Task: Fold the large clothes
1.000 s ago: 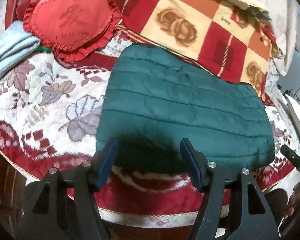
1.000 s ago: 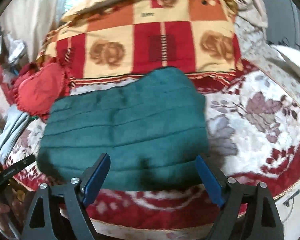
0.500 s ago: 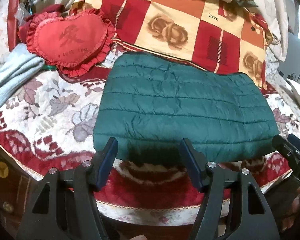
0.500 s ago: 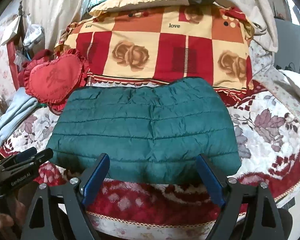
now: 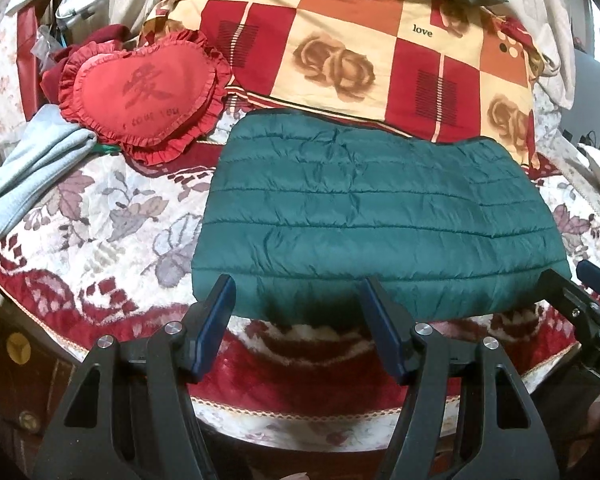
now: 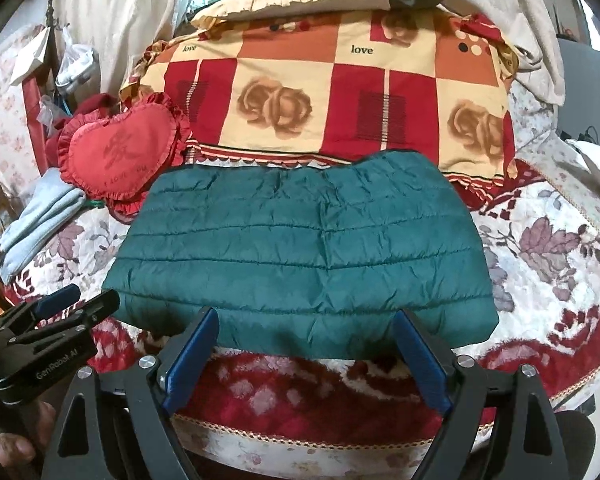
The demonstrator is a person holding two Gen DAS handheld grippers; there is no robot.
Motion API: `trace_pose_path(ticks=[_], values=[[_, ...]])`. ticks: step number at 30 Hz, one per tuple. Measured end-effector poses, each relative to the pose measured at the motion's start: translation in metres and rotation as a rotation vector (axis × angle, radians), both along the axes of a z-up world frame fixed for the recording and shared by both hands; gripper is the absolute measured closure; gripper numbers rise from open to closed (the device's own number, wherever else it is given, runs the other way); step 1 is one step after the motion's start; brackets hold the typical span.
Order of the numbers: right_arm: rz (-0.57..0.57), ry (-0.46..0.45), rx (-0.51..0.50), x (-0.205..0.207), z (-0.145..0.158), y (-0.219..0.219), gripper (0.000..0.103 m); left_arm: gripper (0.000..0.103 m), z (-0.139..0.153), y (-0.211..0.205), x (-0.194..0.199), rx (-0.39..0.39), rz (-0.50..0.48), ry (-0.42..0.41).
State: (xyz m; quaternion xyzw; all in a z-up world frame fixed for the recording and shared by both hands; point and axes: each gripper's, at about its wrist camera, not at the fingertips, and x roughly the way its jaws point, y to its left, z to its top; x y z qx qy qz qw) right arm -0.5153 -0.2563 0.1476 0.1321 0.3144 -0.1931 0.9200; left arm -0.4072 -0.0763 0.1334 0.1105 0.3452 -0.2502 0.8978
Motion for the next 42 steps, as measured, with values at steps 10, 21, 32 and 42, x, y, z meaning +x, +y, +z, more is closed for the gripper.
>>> trace_pose_path(ticks=[10, 21, 32, 42], values=[[-0.001, -0.009, 0.009, -0.0013, 0.0004, 0.0003, 0.012, 0.038, 0.0007, 0.0000, -0.0034, -0.004, -0.006, -0.015], [0.007, -0.009, 0.017, 0.0000, -0.0020, 0.0041, 0.012, 0.038, 0.0014, -0.0006, -0.0053, -0.004, -0.005, -0.016], [0.033, -0.003, 0.022, 0.0010, -0.0043, 0.0067, 0.012, 0.038, 0.0019, -0.0002, -0.0035, -0.014, -0.010, -0.006], [0.029, -0.010, 0.033, -0.0013, -0.0047, 0.0044, 0.012, 0.038, 0.0022, -0.0022, -0.0039, -0.020, -0.009, 0.003]])
